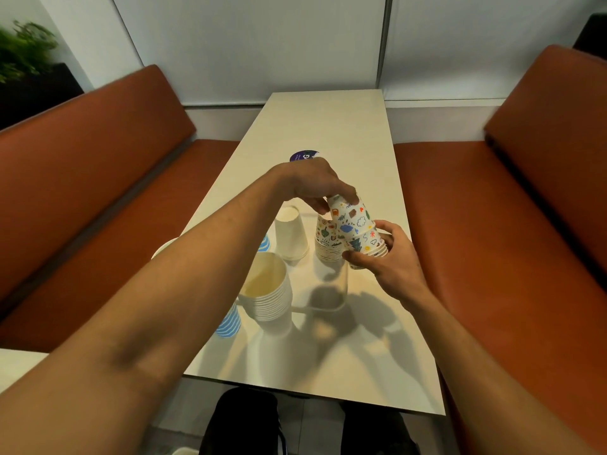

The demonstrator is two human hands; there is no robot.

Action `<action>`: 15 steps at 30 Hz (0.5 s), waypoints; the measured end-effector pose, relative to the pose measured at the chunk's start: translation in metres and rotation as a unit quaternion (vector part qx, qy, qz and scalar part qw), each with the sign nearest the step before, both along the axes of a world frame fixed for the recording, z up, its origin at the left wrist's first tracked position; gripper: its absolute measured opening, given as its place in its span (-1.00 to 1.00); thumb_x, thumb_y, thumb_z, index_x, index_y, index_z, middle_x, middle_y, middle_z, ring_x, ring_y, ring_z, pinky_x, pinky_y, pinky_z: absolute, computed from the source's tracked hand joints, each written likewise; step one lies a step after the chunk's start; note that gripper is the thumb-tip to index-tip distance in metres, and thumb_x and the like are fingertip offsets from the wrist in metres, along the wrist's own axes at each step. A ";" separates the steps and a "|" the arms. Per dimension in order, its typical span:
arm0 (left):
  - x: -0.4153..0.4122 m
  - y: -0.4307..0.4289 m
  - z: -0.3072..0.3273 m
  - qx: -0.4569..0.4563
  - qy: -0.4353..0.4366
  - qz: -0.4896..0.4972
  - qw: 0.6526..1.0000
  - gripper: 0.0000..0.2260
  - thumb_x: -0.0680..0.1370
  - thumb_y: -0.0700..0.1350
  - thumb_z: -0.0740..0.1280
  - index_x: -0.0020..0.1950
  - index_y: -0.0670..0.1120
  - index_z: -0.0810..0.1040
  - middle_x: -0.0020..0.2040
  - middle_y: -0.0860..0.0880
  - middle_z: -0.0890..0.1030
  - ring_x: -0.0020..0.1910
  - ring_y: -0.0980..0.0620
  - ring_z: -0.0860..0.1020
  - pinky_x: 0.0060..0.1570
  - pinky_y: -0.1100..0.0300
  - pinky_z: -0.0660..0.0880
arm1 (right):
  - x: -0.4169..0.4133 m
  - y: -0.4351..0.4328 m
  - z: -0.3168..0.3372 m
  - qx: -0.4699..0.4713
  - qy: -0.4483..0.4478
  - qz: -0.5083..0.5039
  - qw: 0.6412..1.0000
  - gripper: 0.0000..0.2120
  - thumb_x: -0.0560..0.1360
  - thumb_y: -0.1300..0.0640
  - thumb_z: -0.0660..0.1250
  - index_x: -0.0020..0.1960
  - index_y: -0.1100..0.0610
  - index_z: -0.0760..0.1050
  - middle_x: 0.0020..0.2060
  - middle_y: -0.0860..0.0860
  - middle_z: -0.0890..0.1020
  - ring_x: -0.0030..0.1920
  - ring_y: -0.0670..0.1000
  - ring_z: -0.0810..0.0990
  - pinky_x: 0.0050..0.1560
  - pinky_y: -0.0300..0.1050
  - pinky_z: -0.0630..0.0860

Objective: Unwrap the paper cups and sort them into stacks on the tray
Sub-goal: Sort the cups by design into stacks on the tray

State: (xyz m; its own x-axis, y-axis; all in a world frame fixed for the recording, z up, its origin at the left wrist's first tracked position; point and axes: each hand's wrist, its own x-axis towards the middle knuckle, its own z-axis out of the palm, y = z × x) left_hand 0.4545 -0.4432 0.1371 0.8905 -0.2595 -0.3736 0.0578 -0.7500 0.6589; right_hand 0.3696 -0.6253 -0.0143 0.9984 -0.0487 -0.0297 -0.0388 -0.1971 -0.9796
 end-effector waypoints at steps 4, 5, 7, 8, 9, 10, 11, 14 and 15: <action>0.007 0.012 0.010 0.015 -0.058 0.042 0.997 -0.64 0.48 0.07 0.53 0.11 -0.17 0.70 0.03 -0.10 0.73 -0.11 -0.02 0.69 -0.05 0.12 0.69 | -0.001 -0.002 -0.004 -0.015 0.007 -0.021 1.000 -0.10 0.21 -0.02 0.74 0.44 -0.02 0.38 0.21 0.00 0.62 0.11 0.04 0.69 0.06 0.13 0.70; 0.008 0.014 0.012 0.023 -0.078 0.054 0.995 -0.63 0.49 0.06 0.52 0.14 -0.17 0.67 0.05 -0.09 0.72 -0.08 -0.02 0.68 -0.10 0.13 0.68 | -0.002 -0.003 -0.005 -0.017 0.010 -0.028 0.999 -0.10 0.21 -0.02 0.74 0.44 -0.02 0.38 0.21 0.00 0.61 0.10 0.03 0.69 0.07 0.12 0.70; 0.008 0.015 0.011 0.044 -0.120 0.078 0.989 -0.59 0.50 0.06 0.53 0.21 -0.17 0.61 0.07 -0.09 0.67 -0.06 -0.03 0.64 -0.22 0.16 0.62 | -0.003 -0.005 -0.007 -0.019 0.017 -0.044 0.999 -0.10 0.21 0.00 0.74 0.43 0.00 0.39 0.19 0.01 0.62 0.07 0.01 0.69 0.06 0.09 0.70; 0.007 0.014 0.009 0.053 -0.136 0.086 0.986 -0.56 0.49 0.06 0.54 0.24 -0.16 0.58 0.08 -0.08 0.65 -0.09 -0.03 0.62 -0.26 0.17 0.60 | -0.004 -0.005 -0.008 -0.021 0.020 -0.048 0.998 -0.10 0.21 0.00 0.74 0.44 0.01 0.39 0.18 0.01 0.62 0.05 0.00 0.70 0.06 0.08 0.70; 0.006 0.013 0.005 0.064 -0.145 0.087 0.984 -0.53 0.48 0.07 0.56 0.25 -0.15 0.56 0.09 -0.08 0.63 -0.12 -0.02 0.61 -0.29 0.17 0.58 | -0.004 -0.005 -0.008 -0.023 0.022 -0.049 0.998 -0.10 0.21 0.01 0.74 0.44 0.01 0.39 0.18 0.02 0.62 0.03 -0.01 0.71 0.04 0.07 0.71; 0.006 0.012 0.001 0.076 -0.148 0.083 0.983 -0.51 0.46 0.07 0.57 0.27 -0.14 0.54 0.11 -0.07 0.62 -0.13 -0.02 0.61 -0.30 0.16 0.58 | -0.005 -0.005 -0.009 -0.024 0.023 -0.050 0.998 -0.11 0.21 0.02 0.74 0.44 0.02 0.39 0.18 0.02 0.62 0.01 -0.02 0.71 0.03 0.06 0.71; 0.005 0.010 -0.002 0.088 -0.148 0.076 0.982 -0.49 0.46 0.07 0.58 0.28 -0.14 0.54 0.12 -0.08 0.63 -0.11 -0.05 0.63 -0.27 0.12 0.59 | -0.005 -0.005 -0.009 -0.024 0.024 -0.050 0.998 -0.11 0.22 0.03 0.74 0.44 0.02 0.40 0.17 0.02 0.63 -0.01 -0.03 0.72 0.01 0.05 0.71; 0.001 0.003 -0.008 0.112 -0.131 0.058 0.983 -0.48 0.45 0.07 0.59 0.27 -0.15 0.55 0.12 -0.09 0.64 0.01 -0.14 0.68 -0.11 0.03 0.64 | -0.004 -0.005 -0.009 -0.031 0.025 -0.051 0.998 -0.11 0.21 0.00 0.75 0.43 0.00 0.40 0.16 0.00 0.62 0.01 -0.01 0.71 0.03 0.08 0.71; 0.001 0.001 -0.010 0.117 -0.125 0.051 0.984 -0.48 0.44 0.06 0.60 0.27 -0.16 0.55 0.13 -0.10 0.64 0.03 -0.15 0.68 -0.07 0.02 0.65 | -0.003 -0.005 -0.009 -0.033 0.025 -0.052 0.998 -0.11 0.20 -0.01 0.75 0.42 -0.01 0.40 0.16 0.00 0.62 0.03 0.00 0.71 0.04 0.10 0.70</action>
